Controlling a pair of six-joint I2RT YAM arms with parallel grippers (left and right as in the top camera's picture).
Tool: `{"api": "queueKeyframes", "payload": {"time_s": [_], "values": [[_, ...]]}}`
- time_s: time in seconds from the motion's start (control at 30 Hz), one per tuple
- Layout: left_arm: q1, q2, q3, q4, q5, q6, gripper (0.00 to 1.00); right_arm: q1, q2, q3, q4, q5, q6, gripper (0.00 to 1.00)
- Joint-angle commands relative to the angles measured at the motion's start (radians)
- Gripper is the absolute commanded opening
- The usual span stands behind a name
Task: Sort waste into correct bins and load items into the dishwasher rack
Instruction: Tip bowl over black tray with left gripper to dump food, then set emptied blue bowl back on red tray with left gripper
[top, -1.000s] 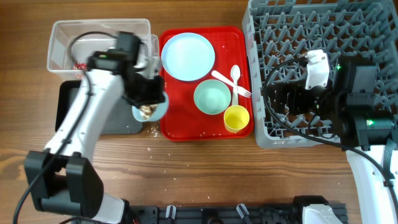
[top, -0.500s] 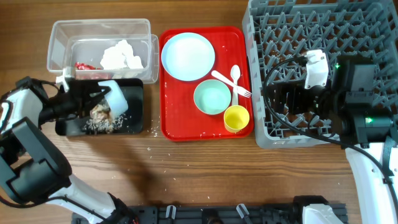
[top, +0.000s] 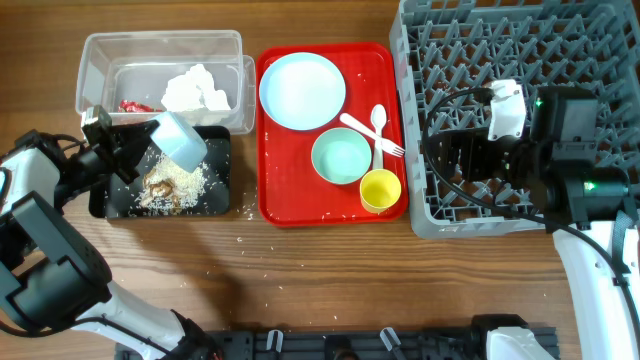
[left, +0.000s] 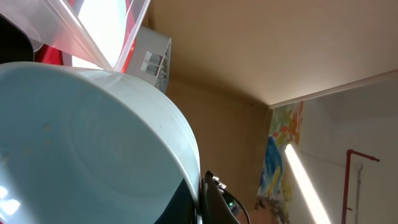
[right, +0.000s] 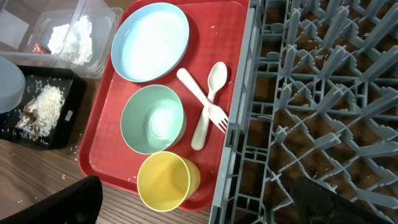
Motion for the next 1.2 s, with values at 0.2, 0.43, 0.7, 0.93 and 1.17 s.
{"api": "queueKeyframes", "payload": {"time_s": [0.2,0.43,0.7,0.93,1.17], "values": [[-0.019,-0.187,0.0,0.018,-0.088,0.07,0.04,-0.002,0.008,0.02,0.005,0.009,0.007,1.0],[-0.488,-0.501,0.026,0.171,-0.803,-0.076,0.04,-0.002,0.008,0.02,0.011,0.009,0.008,0.99],[-1.088,-0.236,0.024,0.23,-1.318,-0.224,0.04,-0.002,0.008,0.02,0.006,0.009,0.008,1.0],[-1.184,-0.064,0.024,0.24,-1.324,-0.323,0.16,-0.002,0.008,0.02,0.007,0.009,0.008,1.0],[-1.184,-0.089,0.256,0.123,-1.226,-0.177,0.7,-0.002,0.018,0.02,0.007,0.009,0.008,1.0]]}}
